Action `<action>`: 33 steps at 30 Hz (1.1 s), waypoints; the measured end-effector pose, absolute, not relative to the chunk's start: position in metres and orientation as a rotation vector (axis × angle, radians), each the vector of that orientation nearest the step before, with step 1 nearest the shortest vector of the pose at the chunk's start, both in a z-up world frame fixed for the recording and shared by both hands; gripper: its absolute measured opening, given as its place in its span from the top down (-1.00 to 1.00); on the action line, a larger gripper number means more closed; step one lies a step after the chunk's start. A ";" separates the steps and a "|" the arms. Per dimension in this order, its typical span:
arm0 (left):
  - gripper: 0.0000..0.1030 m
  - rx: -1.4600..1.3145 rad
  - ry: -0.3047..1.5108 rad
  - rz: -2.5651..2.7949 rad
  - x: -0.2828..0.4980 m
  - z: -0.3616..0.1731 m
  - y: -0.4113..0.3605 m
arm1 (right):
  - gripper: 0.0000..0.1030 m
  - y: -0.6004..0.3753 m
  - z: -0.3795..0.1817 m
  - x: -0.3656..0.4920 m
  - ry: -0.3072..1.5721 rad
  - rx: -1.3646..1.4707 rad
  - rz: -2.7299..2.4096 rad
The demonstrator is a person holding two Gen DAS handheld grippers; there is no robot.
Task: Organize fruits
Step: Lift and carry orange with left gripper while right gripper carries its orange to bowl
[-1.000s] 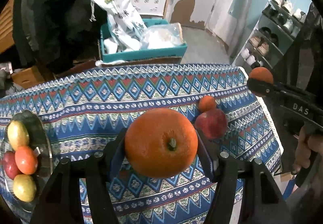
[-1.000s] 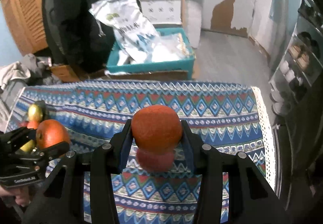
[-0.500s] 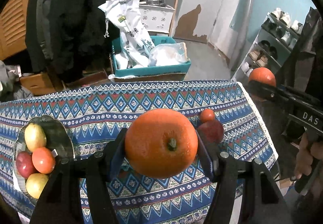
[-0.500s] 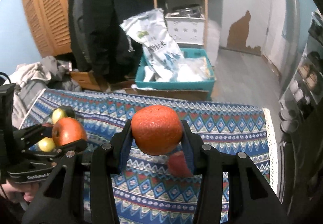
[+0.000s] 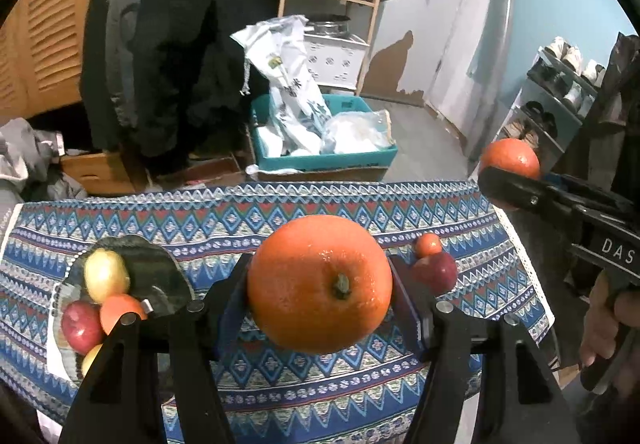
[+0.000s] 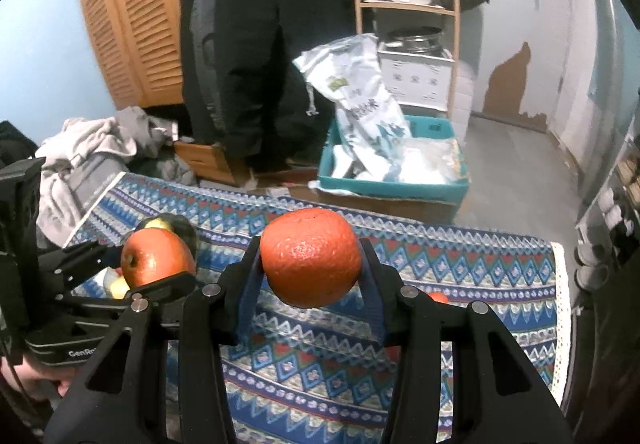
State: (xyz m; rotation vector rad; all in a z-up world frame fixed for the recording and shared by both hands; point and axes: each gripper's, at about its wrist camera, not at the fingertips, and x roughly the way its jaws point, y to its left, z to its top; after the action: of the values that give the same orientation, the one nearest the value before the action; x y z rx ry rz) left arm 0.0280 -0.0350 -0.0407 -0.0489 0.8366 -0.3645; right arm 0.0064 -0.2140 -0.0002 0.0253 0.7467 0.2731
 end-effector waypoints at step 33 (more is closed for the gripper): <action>-0.28 -0.180 0.845 -0.185 0.027 -0.058 0.090 | 0.13 -0.069 -0.021 0.058 0.853 -0.003 0.456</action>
State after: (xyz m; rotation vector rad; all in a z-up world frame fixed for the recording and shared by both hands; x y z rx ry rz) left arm 0.0267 0.0896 -0.0582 -0.1799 0.8445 -0.1850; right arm 0.0575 -0.0695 -0.0207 -0.0031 0.8527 0.4564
